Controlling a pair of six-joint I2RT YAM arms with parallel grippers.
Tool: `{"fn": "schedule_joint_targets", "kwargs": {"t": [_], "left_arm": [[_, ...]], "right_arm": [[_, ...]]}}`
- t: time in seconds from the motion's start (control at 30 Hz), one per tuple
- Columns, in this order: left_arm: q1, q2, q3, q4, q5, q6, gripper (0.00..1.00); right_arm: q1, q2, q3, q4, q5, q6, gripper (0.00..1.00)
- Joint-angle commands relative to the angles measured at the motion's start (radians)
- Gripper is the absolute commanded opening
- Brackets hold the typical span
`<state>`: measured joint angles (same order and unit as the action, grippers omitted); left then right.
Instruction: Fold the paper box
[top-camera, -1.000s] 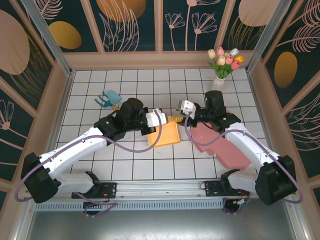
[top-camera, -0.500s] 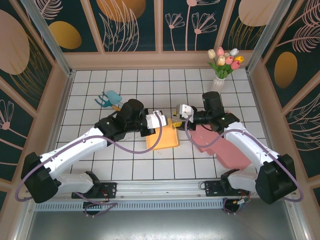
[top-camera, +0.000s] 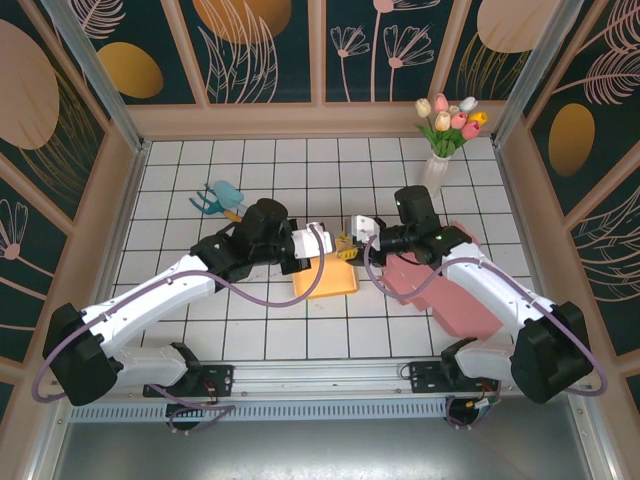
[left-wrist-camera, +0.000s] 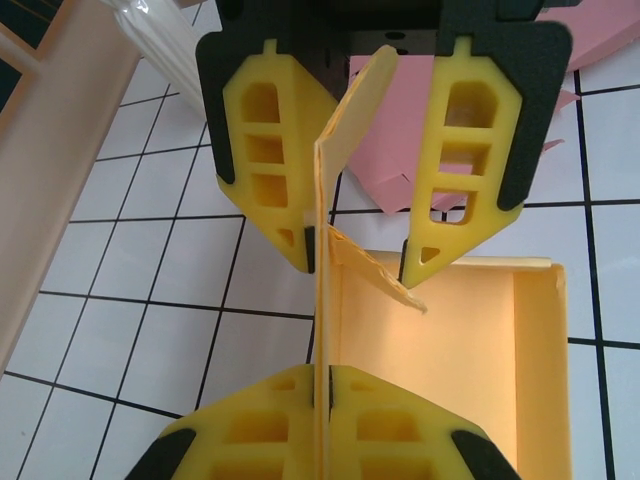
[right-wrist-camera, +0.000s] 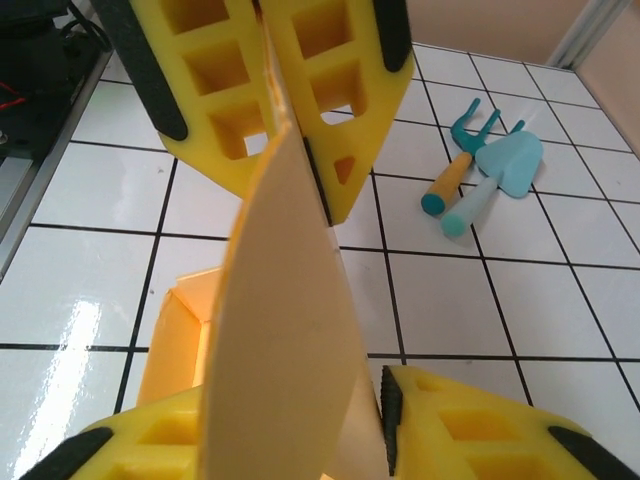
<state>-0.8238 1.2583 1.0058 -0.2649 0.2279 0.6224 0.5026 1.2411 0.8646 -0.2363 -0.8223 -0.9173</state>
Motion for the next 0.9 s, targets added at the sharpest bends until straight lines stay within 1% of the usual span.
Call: {"fn": "schedule_joint_targets", "kwargs": {"t": [0.0,0.17,0.27,0.33,0.37,0.47,0.57,0.6,0.63,0.67,0.73,0.77,0.83,0.87], "left_arm": [[0.000,-0.006,-0.004,0.059,0.060,0.011,0.00],[0.001,-0.021,-0.017,0.077,0.073,0.010,0.00],[0.001,-0.031,-0.027,0.094,0.082,0.004,0.00],[-0.001,-0.040,-0.027,0.120,0.084,-0.006,0.00],[-0.001,-0.043,-0.056,0.134,0.085,-0.011,0.00],[-0.001,-0.054,-0.087,0.201,0.077,-0.048,0.00],[-0.001,-0.047,-0.096,0.248,0.056,-0.116,0.03],[-0.001,-0.044,-0.099,0.266,0.033,-0.155,0.06],[-0.001,-0.044,-0.099,0.285,0.007,-0.198,0.12],[-0.001,-0.047,-0.101,0.301,-0.015,-0.236,0.16],[-0.001,-0.060,-0.113,0.335,-0.070,-0.321,0.21],[0.000,-0.073,-0.124,0.359,-0.116,-0.373,0.23],[-0.001,-0.115,-0.157,0.411,-0.278,-0.513,0.23],[-0.001,-0.141,-0.168,0.422,-0.348,-0.571,0.25]], "right_arm": [[0.014,0.017,0.017,0.005,-0.049,-0.027,0.31],[0.017,0.017,0.008,0.000,-0.048,-0.032,0.18],[0.016,0.014,0.002,0.002,-0.048,-0.032,0.14],[0.016,0.012,-0.005,0.008,-0.046,-0.032,0.10],[0.016,0.012,-0.008,0.013,-0.044,-0.031,0.09],[0.016,0.009,-0.017,0.029,-0.033,-0.028,0.00],[0.013,-0.007,-0.042,0.064,-0.006,-0.022,0.00],[0.009,-0.016,-0.050,0.079,0.003,-0.019,0.00],[0.003,-0.023,-0.058,0.090,0.012,-0.014,0.00],[-0.003,-0.028,-0.063,0.096,0.017,-0.010,0.00],[-0.020,-0.042,-0.075,0.113,0.030,0.001,0.00],[-0.031,-0.046,-0.081,0.122,0.036,0.007,0.00],[-0.055,-0.058,-0.103,0.148,0.051,0.020,0.00],[-0.067,-0.059,-0.112,0.160,0.055,0.025,0.00]]}}
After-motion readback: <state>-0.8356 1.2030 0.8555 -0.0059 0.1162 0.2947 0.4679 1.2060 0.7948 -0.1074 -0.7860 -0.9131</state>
